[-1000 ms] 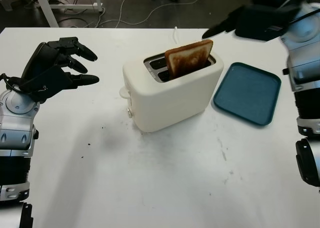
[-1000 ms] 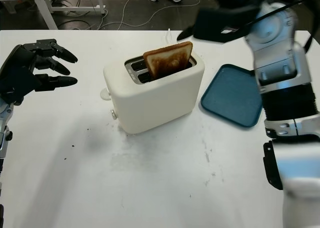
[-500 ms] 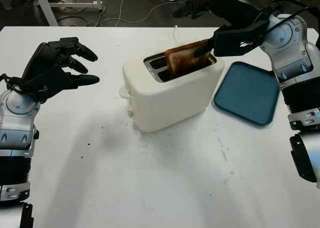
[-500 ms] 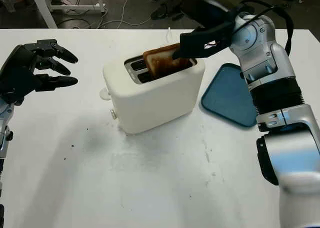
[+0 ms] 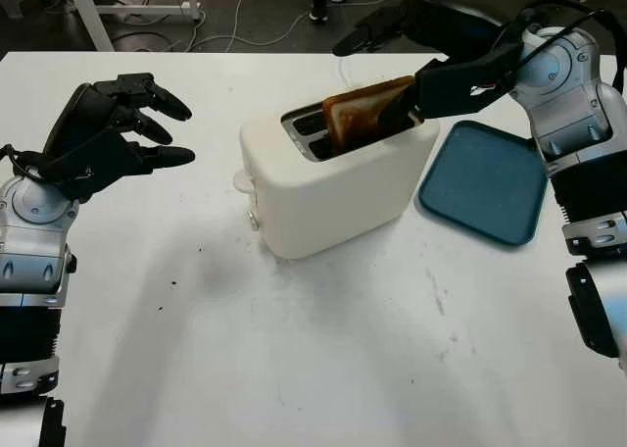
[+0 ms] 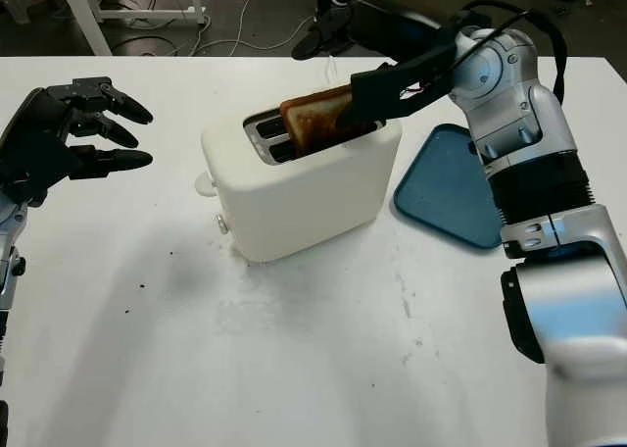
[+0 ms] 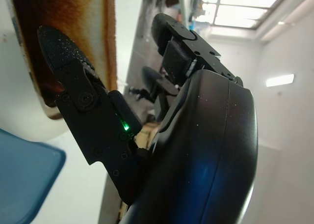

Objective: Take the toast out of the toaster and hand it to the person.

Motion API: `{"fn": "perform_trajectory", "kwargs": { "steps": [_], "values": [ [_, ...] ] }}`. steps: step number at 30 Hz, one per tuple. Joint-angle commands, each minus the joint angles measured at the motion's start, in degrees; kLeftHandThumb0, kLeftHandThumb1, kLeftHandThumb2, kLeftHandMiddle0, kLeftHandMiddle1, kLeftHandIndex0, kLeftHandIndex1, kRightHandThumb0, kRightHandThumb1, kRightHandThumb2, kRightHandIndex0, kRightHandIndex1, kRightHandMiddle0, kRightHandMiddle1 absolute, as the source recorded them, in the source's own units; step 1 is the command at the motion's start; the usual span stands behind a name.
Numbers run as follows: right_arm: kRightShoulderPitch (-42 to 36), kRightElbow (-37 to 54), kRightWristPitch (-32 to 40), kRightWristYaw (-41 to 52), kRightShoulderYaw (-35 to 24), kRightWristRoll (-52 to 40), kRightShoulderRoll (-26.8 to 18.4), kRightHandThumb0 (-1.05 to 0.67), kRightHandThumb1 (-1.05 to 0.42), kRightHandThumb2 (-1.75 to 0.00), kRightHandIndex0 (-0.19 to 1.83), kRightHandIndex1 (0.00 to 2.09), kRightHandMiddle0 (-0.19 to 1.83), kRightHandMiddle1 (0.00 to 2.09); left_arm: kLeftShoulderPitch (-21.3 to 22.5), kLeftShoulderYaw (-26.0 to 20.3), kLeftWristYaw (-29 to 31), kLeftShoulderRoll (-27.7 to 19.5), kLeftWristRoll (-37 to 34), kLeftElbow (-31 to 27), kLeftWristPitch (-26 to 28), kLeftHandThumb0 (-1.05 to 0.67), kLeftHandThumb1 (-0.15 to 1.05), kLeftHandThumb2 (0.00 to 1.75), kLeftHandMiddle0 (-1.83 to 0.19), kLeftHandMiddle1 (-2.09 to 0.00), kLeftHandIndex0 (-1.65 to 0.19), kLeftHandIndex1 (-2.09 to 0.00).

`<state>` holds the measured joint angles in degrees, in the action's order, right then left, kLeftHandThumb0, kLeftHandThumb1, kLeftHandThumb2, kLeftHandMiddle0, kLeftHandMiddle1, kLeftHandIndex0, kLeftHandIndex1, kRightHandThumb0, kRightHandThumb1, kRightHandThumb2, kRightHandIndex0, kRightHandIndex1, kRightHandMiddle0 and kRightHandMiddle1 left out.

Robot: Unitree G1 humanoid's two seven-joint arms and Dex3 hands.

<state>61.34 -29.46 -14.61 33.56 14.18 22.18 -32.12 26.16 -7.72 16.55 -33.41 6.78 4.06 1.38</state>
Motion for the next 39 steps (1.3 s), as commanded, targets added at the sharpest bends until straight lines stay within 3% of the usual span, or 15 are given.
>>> {"fn": "perform_trajectory", "kwargs": {
  "steps": [1, 13, 18, 19, 23, 25, 28, 30, 31, 33, 34, 36, 39],
  "values": [
    [-1.2, 0.9, 0.4, 0.2, 0.8, 0.2, 0.6, -0.63, -0.6, 0.0, 0.35, 0.67, 0.64, 0.02, 0.3, 0.0, -0.4, 0.3, -0.3, 0.2, -0.1, -1.05, 0.71, 0.0, -0.72, -1.01, -0.67, -0.95],
    [-1.5, -2.3, 0.7, 0.2, 2.3, 1.1, 1.9, -0.54, -0.62, -0.01, 0.41, 0.72, 0.71, 0.04, 0.2, 0.1, -0.9, 0.2, 0.4, 0.4, -1.0, -1.05, 0.71, 0.0, -0.74, -1.01, -0.68, -0.94],
    [-1.3, -4.3, -1.1, -0.5, 2.8, 1.2, 2.0, -0.52, -0.63, 0.0, 0.59, 0.93, 0.79, 0.07, 0.1, 0.3, -0.7, 0.1, 0.4, -0.1, -0.4, -1.05, 0.72, 0.0, -0.73, -1.0, -0.67, -0.94],
    [-1.3, -4.5, -1.1, -0.2, 2.7, 1.0, 2.0, -0.5, -0.63, 0.0, 0.6, 0.91, 0.82, 0.08, 0.1, 0.2, -0.7, 0.1, 0.4, 0.0, -0.4, -1.05, 0.72, 0.0, -0.73, -1.0, -0.67, -0.94],
    [-1.5, -3.8, -1.0, -0.6, 2.3, 0.7, 1.8, -0.34, -0.78, -0.02, 0.92, 0.67, 1.04, 0.12, 0.1, 0.0, -0.9, 0.4, 0.0, 0.1, -0.3, -1.05, 0.71, 0.0, -0.73, -1.01, -0.67, -0.94],
    [-1.6, -3.3, -0.9, -1.1, 2.1, 0.9, 1.7, -0.36, -0.86, -0.02, 1.04, 1.01, 1.17, 0.16, 0.1, 0.1, -0.9, 0.3, 0.1, 0.2, -0.4, -1.05, 0.71, 0.0, -0.73, -1.01, -0.67, -0.94],
    [-1.8, -2.5, -1.3, -2.5, 2.2, 1.6, 1.4, -0.5, -0.91, -0.05, 1.11, 1.14, 1.28, 0.21, 0.1, 0.0, -0.8, 0.4, -0.1, 0.4, -0.8, -1.05, 0.71, 0.0, -0.73, -1.01, -0.67, -0.94],
    [-1.9, -2.3, -2.5, -4.6, 2.3, 2.7, 1.2, -0.54, -0.92, -0.11, 1.13, 1.2, 1.37, 0.3, 0.1, 0.1, -0.8, 0.3, 0.0, 0.0, -0.2, -1.05, 0.71, 0.0, -0.73, -1.01, -0.67, -0.94],
    [-2.0, -2.1, -3.1, -6.0, 2.5, 3.6, 1.1, -0.54, -0.92, -0.13, 1.14, 1.25, 1.33, 0.47, 0.1, 0.1, -0.7, 0.3, -0.1, -0.1, 0.0, -1.05, 0.71, 0.0, -0.73, -1.01, -0.67, -0.94],
    [-2.1, -1.9, -4.2, -8.2, 3.0, 5.5, 0.8, -0.56, -0.92, -0.2, 1.09, 1.59, 1.13, 1.11, 0.2, 0.0, -0.7, 0.4, -0.2, -0.1, 0.0, -1.05, 0.71, 0.0, -0.72, -1.01, -0.66, -0.94],
    [-2.0, -2.0, -5.1, -8.6, 3.2, 6.2, 0.5, -0.57, -0.92, -0.23, 1.08, 1.67, 1.07, 1.27, 0.2, -0.1, -0.7, 0.5, -0.3, 0.0, 0.0, -1.05, 0.71, 0.0, -0.72, -1.01, -0.66, -0.94],
    [-1.6, -2.2, -7.0, -9.6, 3.9, 8.0, 0.0, -0.58, -0.92, -0.28, 1.09, 1.72, 1.01, 1.37, 0.1, -0.1, -0.8, 0.5, -0.3, 0.1, -0.2, -1.05, 0.71, 0.0, -0.72, -1.02, -0.66, -0.95],
    [-1.3, -2.5, -8.4, -10.4, 4.5, 9.5, -0.4, -0.6, -0.92, -0.3, 1.12, 1.63, 1.07, 1.19, 0.1, -0.1, -0.7, 0.3, -0.2, 0.0, -0.1, -1.05, 0.71, 0.0, -0.72, -1.02, -0.66, -0.95]
  ]
}}
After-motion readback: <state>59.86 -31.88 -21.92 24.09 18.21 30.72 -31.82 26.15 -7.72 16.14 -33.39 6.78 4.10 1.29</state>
